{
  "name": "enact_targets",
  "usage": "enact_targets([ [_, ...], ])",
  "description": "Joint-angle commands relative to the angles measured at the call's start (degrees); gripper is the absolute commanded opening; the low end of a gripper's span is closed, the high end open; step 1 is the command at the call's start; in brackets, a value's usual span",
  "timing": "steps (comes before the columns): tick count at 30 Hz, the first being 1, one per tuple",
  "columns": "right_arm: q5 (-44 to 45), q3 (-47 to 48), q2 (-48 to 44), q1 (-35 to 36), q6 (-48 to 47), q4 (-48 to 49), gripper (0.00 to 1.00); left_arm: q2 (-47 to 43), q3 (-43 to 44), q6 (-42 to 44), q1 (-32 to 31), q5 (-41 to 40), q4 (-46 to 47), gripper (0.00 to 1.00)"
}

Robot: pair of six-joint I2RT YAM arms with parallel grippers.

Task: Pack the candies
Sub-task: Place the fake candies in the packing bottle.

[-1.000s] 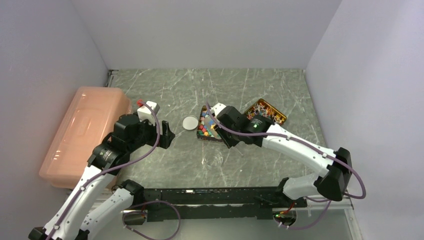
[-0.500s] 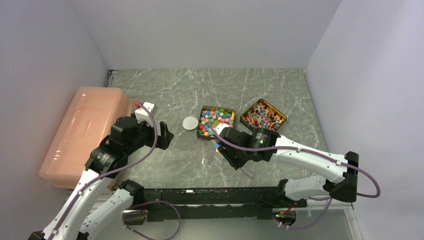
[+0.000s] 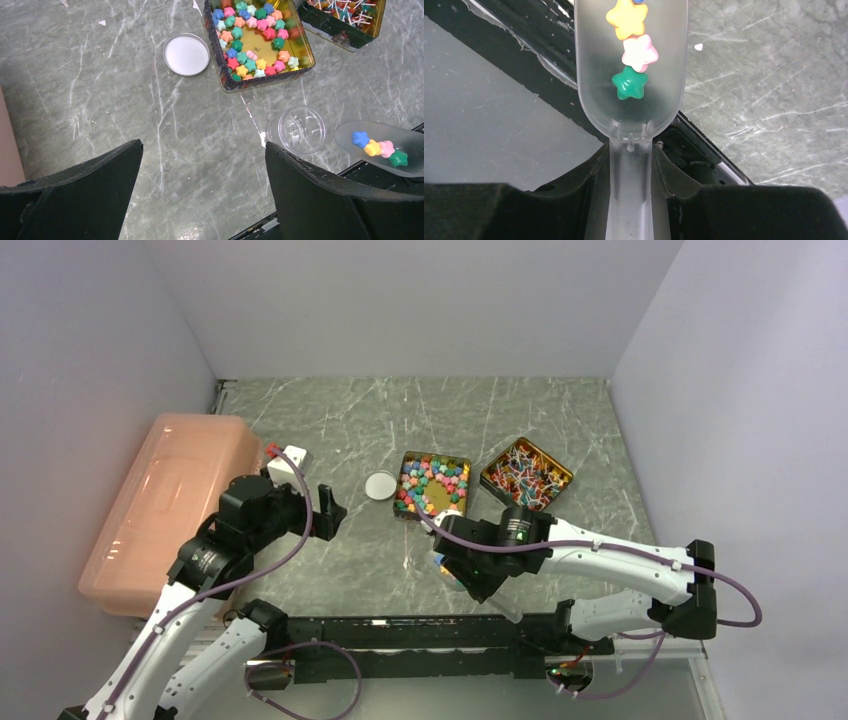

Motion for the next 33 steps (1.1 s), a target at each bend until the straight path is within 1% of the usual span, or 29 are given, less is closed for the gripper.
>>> enact_targets([
  [1, -2.1, -0.8, 0.2, 0.4, 1.2, -1.8, 0.0, -0.6, 0.1, 0.1, 0.3, 0.2, 1.5, 0.99],
  [17, -1.3, -0.7, 5.5, 0.2, -0.5, -0.1, 0.0, -0.8, 0.0, 0.2, 0.3, 0.7, 1.6, 0.99],
  [28, -3.6, 1.1, 9.0, -4.4, -5.1, -0.5, 0.0, -0.8, 0.1, 0.2, 0.3, 0.8, 1.6, 0.99],
  [33, -4.3, 3.5, 11.5, -5.4, -7.1, -2.1, 0.0, -1.1, 0.0, 0.2, 0.3, 0.8, 1.6, 0.99],
])
